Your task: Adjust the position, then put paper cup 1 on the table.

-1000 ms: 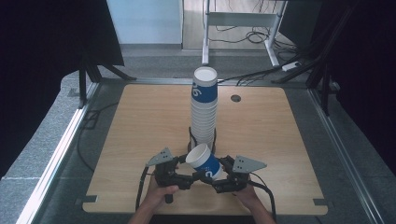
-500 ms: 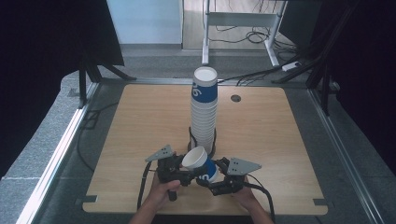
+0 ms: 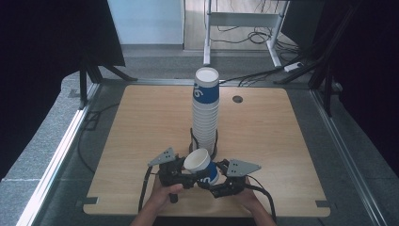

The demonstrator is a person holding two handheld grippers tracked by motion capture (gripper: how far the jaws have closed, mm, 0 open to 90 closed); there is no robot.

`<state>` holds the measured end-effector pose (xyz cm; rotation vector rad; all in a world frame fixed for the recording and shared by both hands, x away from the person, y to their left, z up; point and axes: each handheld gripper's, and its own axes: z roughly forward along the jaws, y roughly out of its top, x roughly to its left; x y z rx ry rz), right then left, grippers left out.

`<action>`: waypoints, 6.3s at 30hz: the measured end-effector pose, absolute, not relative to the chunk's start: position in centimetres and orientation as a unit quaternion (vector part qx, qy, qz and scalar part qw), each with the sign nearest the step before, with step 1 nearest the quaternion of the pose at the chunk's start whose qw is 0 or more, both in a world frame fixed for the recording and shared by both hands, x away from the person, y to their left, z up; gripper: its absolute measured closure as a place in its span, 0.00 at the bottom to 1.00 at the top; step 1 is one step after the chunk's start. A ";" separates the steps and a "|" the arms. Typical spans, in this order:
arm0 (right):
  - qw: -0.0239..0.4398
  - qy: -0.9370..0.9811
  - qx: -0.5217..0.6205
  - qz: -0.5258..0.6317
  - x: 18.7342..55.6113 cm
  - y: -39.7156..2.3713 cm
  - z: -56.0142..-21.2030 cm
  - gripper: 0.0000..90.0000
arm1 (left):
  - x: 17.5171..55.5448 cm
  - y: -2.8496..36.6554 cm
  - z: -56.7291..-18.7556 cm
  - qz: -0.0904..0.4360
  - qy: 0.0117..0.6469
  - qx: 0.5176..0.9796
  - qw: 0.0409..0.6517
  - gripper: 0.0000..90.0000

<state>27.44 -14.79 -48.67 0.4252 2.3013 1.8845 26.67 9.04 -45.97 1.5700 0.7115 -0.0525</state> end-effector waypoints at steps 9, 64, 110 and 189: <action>0.068 0.767 0.142 0.622 27.4 -14.8 -48.6 0.31 | 26.5 9.0 -45.9 -0.015 0.311 0.694 0.649 0.21; 0.076 0.815 0.141 0.556 27.1 -14.8 -48.1 0.18 | 25.0 8.5 -44.6 0.172 0.258 0.806 0.503 0.21; 0.129 0.803 0.157 0.560 27.3 -15.2 -48.1 0.30 | 24.4 11.4 -42.5 0.157 0.297 0.760 0.556 0.10; 0.240 0.756 0.352 0.496 34.5 -24.9 -49.2 0.30 | 25.7 10.9 -45.5 0.153 0.359 0.792 0.469 0.16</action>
